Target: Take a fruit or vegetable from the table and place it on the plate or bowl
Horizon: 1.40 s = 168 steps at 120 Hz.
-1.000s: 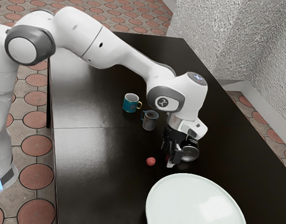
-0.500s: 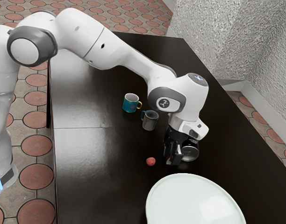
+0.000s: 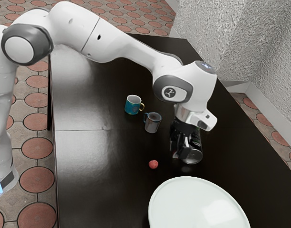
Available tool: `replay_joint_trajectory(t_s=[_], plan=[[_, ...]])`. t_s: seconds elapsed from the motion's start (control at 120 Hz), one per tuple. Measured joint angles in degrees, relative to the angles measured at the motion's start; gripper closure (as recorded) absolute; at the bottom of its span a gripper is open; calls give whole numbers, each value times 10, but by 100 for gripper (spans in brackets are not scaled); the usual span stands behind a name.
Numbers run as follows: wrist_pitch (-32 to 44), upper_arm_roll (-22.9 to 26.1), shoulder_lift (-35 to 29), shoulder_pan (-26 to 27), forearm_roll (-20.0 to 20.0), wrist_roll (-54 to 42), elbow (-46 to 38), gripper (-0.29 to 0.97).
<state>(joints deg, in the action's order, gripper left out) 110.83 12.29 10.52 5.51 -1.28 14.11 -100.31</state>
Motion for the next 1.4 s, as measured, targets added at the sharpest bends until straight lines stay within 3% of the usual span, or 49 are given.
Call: replay_joint_trajectory(t_s=[0.225, 0.575, 0.75, 1.067, 1.242, 1.4], plan=[[-55, 12, -36, 5, -3, 11, 22, 53], [-103, 84, -50, 8, -11, 30, 48, 53], [-106, 106, -41, 25, -15, 43, 68, 53], [-73, 110, -13, 82, -17, 67, 102, 54], [-47, 110, -11, 87, -16, 78, 110, 53], [-36, 110, -1, 87, -19, 83, 114, 21]])
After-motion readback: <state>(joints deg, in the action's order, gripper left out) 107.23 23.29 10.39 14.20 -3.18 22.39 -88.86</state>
